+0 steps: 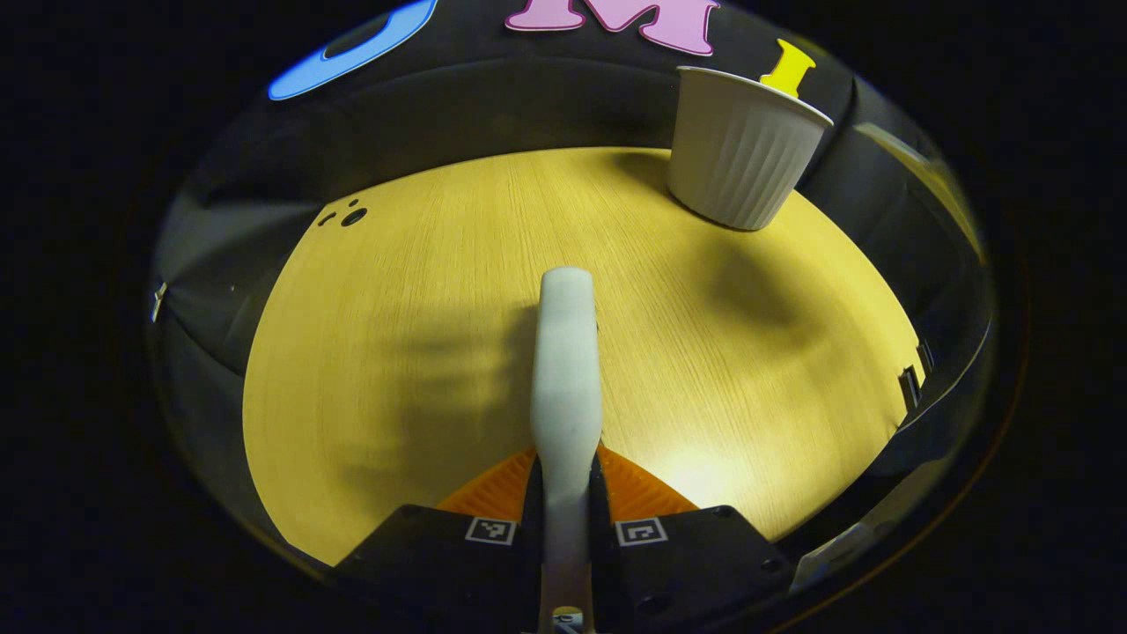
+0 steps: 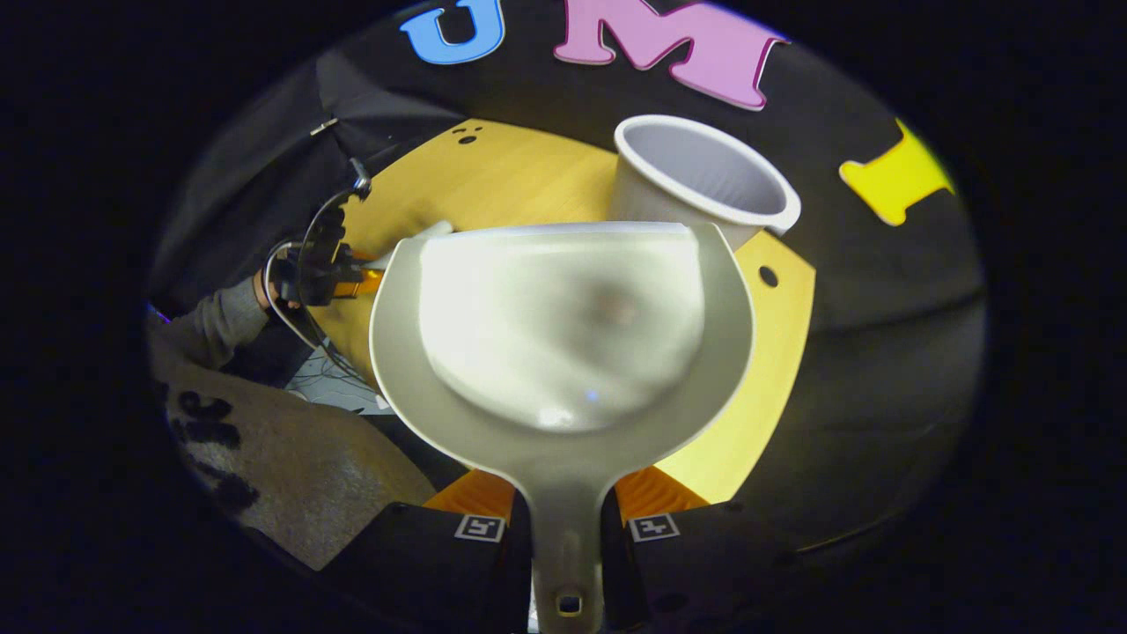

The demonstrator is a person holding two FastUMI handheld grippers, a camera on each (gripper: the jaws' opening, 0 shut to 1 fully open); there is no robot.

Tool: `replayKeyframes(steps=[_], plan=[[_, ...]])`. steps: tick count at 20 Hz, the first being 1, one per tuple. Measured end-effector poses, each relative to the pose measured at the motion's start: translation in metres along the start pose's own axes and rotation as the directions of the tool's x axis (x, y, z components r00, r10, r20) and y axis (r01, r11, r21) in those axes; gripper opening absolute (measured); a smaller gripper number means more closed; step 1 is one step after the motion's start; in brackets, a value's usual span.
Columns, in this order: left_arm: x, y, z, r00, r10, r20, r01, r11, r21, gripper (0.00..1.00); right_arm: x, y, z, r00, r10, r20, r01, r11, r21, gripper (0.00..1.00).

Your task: Pick up the small broom and dustpan from the desktop, sweep the trash into the dustpan with the broom, and then empty the trash into the garbage bin.

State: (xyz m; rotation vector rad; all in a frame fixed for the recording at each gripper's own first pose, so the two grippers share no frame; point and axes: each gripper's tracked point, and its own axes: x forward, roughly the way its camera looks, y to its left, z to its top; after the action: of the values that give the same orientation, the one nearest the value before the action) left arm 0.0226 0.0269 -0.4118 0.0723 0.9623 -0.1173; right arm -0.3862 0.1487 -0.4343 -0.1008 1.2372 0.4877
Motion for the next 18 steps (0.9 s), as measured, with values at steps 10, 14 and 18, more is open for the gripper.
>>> replayKeyframes(steps=[10, 14, 18], plan=[[0.010, -0.001, 0.002, 0.999, 0.040, -0.019, -0.039, 0.998, 0.046, 0.27, 0.154, 0.043, -0.043, 0.998, 0.001, -0.065, 0.007, 0.993, 0.118, 0.36], [0.016, -0.001, 0.004, 0.998, 0.058, -0.020, -0.057, 0.997, 0.057, 0.27, 0.188, 0.041, -0.030, 0.999, -0.017, -0.037, 0.024, 0.981, 0.192, 0.36], [0.021, -0.006, 0.009, 0.998, 0.059, -0.021, -0.058, 0.996, 0.067, 0.27, 0.205, 0.045, -0.031, 0.998, -0.043, -0.047, 0.051, 0.981, 0.188, 0.36]])
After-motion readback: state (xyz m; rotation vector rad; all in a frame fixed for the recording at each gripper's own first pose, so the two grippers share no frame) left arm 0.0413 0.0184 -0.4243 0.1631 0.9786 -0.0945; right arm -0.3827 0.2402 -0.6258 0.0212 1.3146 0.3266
